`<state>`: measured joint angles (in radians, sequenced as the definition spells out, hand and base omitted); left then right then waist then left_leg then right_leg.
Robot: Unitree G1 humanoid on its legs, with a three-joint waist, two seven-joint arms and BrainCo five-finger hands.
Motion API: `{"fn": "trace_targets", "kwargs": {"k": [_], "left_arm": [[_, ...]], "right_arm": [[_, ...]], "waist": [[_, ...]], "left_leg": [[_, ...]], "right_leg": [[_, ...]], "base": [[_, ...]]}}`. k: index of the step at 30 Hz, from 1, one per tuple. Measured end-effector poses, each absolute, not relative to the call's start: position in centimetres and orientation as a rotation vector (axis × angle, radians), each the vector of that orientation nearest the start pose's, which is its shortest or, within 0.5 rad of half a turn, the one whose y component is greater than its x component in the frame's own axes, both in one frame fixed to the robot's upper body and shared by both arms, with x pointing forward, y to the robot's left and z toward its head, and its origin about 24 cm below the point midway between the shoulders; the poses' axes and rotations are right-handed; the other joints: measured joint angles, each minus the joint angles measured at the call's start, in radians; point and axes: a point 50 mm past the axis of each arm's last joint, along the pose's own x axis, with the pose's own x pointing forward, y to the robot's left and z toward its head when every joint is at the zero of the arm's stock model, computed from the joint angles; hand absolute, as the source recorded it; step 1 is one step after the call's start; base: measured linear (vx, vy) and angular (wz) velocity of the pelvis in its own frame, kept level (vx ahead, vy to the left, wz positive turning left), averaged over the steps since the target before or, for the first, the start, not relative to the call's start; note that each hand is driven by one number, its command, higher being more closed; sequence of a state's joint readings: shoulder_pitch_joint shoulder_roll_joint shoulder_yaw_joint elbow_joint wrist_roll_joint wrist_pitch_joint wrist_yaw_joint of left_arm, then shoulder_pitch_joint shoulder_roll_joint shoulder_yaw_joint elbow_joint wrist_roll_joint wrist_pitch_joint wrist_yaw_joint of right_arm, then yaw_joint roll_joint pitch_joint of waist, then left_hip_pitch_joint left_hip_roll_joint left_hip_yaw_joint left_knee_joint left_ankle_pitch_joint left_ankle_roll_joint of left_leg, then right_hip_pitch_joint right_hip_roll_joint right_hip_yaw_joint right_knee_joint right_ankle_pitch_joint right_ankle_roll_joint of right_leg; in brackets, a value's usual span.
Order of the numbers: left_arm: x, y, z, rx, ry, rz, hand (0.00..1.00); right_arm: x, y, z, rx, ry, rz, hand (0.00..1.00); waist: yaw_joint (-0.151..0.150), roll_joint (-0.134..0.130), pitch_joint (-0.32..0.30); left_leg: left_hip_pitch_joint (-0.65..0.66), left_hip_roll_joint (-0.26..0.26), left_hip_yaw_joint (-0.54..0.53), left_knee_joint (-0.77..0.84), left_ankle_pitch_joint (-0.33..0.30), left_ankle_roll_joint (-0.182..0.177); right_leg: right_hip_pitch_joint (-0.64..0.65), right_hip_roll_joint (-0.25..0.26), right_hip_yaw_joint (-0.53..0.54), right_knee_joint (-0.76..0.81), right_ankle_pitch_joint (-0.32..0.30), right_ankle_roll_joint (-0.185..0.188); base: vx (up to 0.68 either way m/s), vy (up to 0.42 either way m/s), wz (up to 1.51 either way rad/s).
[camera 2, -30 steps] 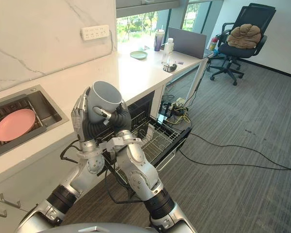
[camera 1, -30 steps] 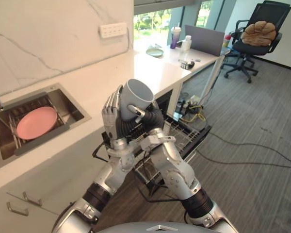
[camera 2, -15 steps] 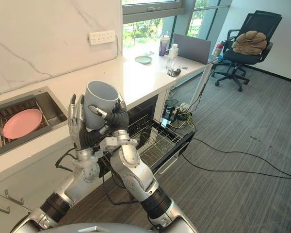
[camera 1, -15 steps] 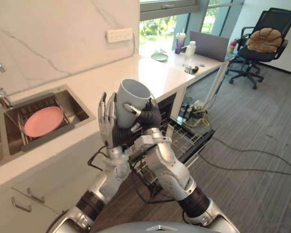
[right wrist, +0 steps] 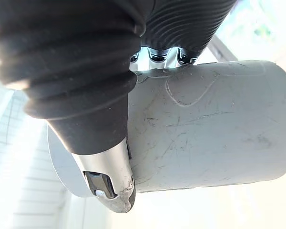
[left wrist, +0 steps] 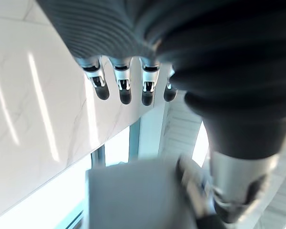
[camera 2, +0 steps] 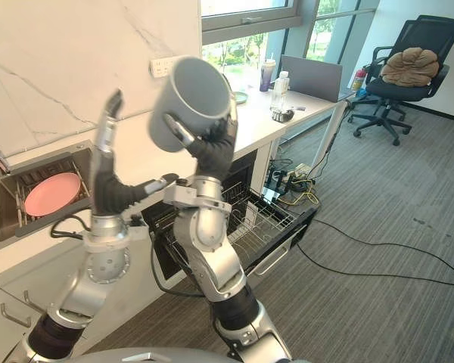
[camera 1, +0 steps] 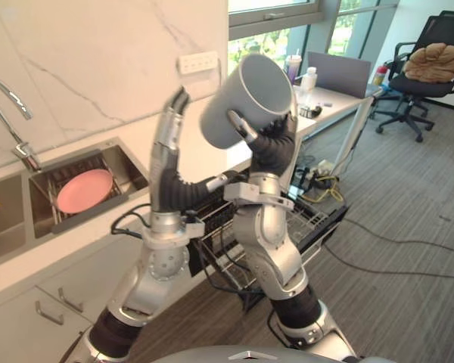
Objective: Walk over to the sink, pick up the cup, carry it to the dishwasher, place the cup inside the dishwasher, then close the dishwasher door
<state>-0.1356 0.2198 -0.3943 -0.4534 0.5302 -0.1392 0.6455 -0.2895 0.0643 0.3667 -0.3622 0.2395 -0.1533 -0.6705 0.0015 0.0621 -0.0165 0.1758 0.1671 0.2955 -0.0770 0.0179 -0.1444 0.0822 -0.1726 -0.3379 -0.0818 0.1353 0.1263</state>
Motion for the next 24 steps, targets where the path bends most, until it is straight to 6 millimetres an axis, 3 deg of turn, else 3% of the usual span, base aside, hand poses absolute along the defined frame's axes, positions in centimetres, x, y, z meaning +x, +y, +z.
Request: {"fn": "trace_targets", "kwargs": {"k": [2,4,7,9,12,15,17,20,22,23,24], "left_arm": [[21.9,9.1,16.6,0.309,-0.903,0.251,0.00],[22.6,7.1,13.4,0.310,-0.798,0.245,0.00],[22.8,3.5,8.0,0.383,-0.620,0.181,0.00],[22.7,2.9,7.3,0.382,-0.589,0.178,0.00],[22.9,3.2,7.3,0.322,-0.566,0.161,0.00],[23.0,3.2,6.1,0.172,-0.383,-0.032,0.00],[22.2,3.2,4.3,0.117,-0.250,-0.171,0.00],[19.7,3.4,0.6,0.069,-0.028,-0.320,0.00],[18.4,4.2,-1.7,0.105,0.091,-0.352,0.00],[17.3,5.7,-3.6,0.183,0.162,-0.356,0.00],[17.0,6.4,-4.1,0.214,0.182,-0.351,0.00]], "right_arm": [[25.4,-8.8,17.9,0.557,-0.530,-0.234,1.00],[25.6,-9.9,16.7,0.554,-0.510,-0.307,1.00],[25.8,-11.1,16.4,0.529,-0.542,-0.336,1.00],[26.0,-12.8,16.4,0.505,-0.565,-0.384,1.00],[26.6,-15.1,15.6,0.485,-0.540,-0.462,1.00],[27.1,-16.7,14.3,0.458,-0.471,-0.465,1.00],[27.1,-17.0,12.9,0.422,-0.415,-0.424,1.00],[26.7,-17.8,8.9,0.362,-0.256,-0.366,1.00],[26.1,-19.0,6.5,0.333,-0.169,-0.369,1.00],[25.7,-20.2,4.7,0.306,-0.099,-0.361,1.00],[25.7,-20.5,4.2,0.292,-0.082,-0.352,1.00]], "waist": [[-0.001,0.000,0.002],[-0.006,-0.001,0.006],[-0.036,-0.010,0.027],[-0.047,-0.014,0.030],[-0.043,-0.017,0.032],[-0.041,-0.022,0.052],[-0.042,-0.024,0.057],[-0.037,-0.028,0.062],[-0.036,-0.031,0.066],[-0.033,-0.033,0.068],[-0.033,-0.033,0.068]], "left_leg": [[-0.001,0.000,0.003,0.000,0.000,0.000],[-0.001,0.000,0.004,0.000,0.000,0.000],[-0.005,0.001,0.009,0.000,0.002,0.003],[-0.014,0.001,0.009,0.000,0.002,0.002],[-0.015,0.001,0.008,0.001,-0.001,0.001],[-0.019,0.001,0.006,0.001,-0.004,0.003],[-0.021,0.001,0.004,0.004,-0.009,0.005],[-0.031,0.001,-0.009,0.006,-0.014,0.004],[-0.047,0.002,-0.033,0.009,-0.013,0.004],[-0.063,0.002,-0.055,0.013,-0.012,0.004],[-0.067,0.001,-0.058,0.015,-0.012,0.004]], "right_leg": [[-0.010,0.001,0.004,-0.001,0.000,0.000],[-0.014,0.002,0.013,0.000,0.000,0.000],[-0.025,0.006,0.026,0.001,0.007,-0.001],[-0.033,0.007,0.026,0.001,0.014,0.002],[-0.032,0.007,0.025,0.001,0.014,0.004],[-0.029,0.006,0.024,0.001,0.012,0.007],[-0.027,0.005,0.023,0.001,0.003,0.010],[-0.026,0.003,0.014,0.001,-0.008,0.016],[-0.024,0.002,-0.008,0.001,-0.011,0.013],[-0.023,0.001,-0.013,0.001,-0.015,0.016],[-0.024,0.001,-0.017,0.001,-0.015,0.016]], "base": [[0.00,0.005,-0.04],[0.04,0.010,-0.09],[0.05,0.007,-0.08],[0.05,0.002,0.01],[0.05,0.004,0.02],[0.00,0.000,0.00],[0.00,0.003,0.02],[0.01,0.002,0.14],[0.02,-0.001,0.38],[0.03,-0.001,0.31],[0.04,-0.003,0.34]]}}
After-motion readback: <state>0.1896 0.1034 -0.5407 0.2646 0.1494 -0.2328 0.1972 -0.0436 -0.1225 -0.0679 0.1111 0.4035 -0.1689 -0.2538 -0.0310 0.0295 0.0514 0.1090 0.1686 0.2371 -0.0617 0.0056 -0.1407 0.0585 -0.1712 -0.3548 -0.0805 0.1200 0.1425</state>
